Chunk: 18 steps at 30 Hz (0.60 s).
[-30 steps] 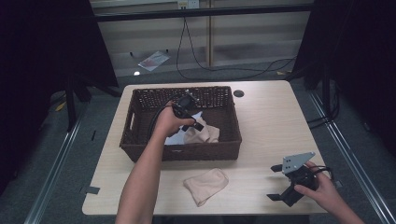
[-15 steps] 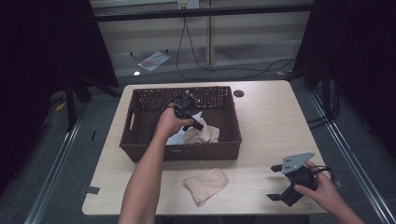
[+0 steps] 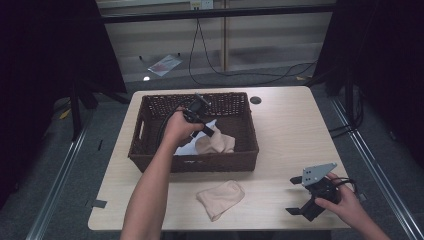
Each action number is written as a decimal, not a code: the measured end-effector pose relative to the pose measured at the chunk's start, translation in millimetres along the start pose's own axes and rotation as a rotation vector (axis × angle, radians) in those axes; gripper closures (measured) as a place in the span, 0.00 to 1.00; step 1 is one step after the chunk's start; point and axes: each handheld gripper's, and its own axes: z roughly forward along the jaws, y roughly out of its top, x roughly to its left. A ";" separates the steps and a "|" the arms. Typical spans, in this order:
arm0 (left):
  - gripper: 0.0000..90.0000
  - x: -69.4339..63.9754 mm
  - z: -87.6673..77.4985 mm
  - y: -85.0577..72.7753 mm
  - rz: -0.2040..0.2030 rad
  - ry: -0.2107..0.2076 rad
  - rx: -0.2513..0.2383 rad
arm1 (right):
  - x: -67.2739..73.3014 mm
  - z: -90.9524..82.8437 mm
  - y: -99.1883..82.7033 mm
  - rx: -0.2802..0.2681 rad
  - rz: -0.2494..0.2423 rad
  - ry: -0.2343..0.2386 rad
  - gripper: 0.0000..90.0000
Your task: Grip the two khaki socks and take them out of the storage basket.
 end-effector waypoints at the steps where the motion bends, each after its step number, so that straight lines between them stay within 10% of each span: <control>1: 0.99 -2.0 -2.8 0.9 0.001 -0.005 -0.009 | 0.0 -0.1 0.0 -0.001 0.000 0.001 0.01; 18: 0.99 -25.1 -59.9 10.0 0.010 0.004 -0.052 | 0.0 -0.5 0.1 -0.002 -0.002 0.004 0.01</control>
